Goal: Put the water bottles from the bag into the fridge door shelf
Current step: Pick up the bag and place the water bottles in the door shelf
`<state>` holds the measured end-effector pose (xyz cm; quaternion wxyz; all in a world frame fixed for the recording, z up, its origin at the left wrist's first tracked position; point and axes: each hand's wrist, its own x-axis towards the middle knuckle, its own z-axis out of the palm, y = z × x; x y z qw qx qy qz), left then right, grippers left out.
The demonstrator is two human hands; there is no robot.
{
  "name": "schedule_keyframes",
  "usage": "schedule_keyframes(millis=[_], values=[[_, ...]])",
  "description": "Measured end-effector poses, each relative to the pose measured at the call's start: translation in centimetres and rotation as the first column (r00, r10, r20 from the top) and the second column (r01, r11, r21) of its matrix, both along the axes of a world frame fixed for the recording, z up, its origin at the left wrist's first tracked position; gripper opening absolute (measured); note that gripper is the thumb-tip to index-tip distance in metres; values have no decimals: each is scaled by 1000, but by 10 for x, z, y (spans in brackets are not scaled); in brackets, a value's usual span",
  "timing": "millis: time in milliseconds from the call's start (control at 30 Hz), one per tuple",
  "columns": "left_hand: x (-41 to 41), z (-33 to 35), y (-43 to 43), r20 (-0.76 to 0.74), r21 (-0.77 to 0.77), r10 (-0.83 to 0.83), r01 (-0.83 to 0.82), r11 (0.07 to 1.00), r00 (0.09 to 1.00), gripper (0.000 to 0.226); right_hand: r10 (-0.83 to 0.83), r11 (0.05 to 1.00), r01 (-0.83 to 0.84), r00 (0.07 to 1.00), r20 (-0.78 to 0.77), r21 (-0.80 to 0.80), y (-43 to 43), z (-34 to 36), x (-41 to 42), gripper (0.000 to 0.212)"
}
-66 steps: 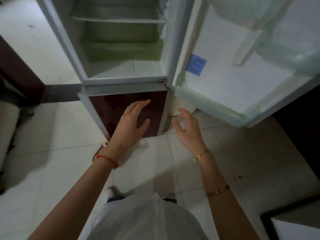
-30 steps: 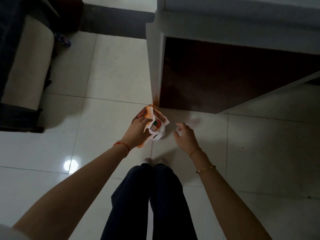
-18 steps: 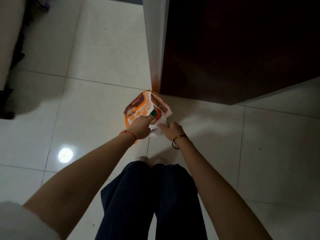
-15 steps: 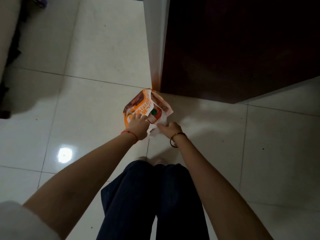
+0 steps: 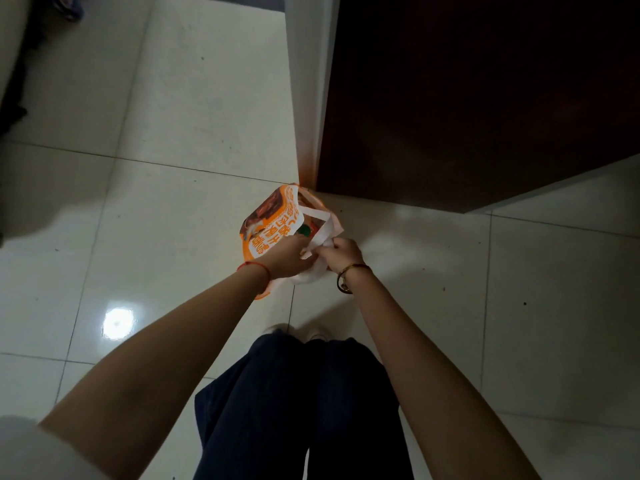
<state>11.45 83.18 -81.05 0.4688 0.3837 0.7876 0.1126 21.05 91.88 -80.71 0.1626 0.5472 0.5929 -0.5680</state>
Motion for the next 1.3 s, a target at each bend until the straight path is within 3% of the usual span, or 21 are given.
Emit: schedule_keyframes(millis=[167, 233, 333, 500, 633, 733, 800, 867, 967, 1100, 1200, 1300], values=[[-11, 32, -10, 73, -4, 197, -197, 980, 978, 29, -124, 991, 125, 992, 37, -50, 5, 18, -1, 17], [-19, 52, -13, 30, 16, 274, -275, 961, 961, 44, -145, 982, 153, 987, 72, -109, 4, 32, 2, 21], [-35, 85, -15, -24, -12, 384, -384, 923, 923, 39, -132, 979, 152, 980, 147, -136, -1, 57, 12, 33], [-62, 136, -13, 61, -34, 548, -547, 837, 834, 44, -115, 984, 140, 972, 204, -109, 9, 101, 22, 20], [-38, 182, -13, 120, -35, 555, -555, 831, 823, 30, -163, 985, 172, 957, 239, -18, 18, 155, 34, 21], [-14, 224, -12, 108, -13, 538, -540, 842, 836, 32, -153, 988, 156, 949, 275, 11, 18, 199, 55, 21], [2, 258, -10, 88, -20, 511, -511, 859, 855, 34, -101, 995, 100, 945, 312, 18, 17, 231, 72, 17], [20, 292, -5, 70, -39, 508, -507, 861, 858, 31, -7, 1000, -1, 936, 352, 25, 16, 263, 89, 28], [47, 342, 8, 48, -62, 539, -536, 842, 841, 29, 94, 992, -119, 917, 388, 41, 14, 315, 111, 12], [76, 415, 21, 32, -56, 539, -537, 842, 842, 24, 156, 980, -194, 898, 412, 52, 12, 381, 143, 23], [93, 462, 27, 34, -47, 506, -504, 862, 862, 27, 102, 976, -169, 916, 388, 141, 12, 420, 160, 23], [105, 506, 29, 34, -40, 448, -446, 894, 894, 24, -34, 979, -37, 939, 342, 200, 9, 454, 177, 26]])
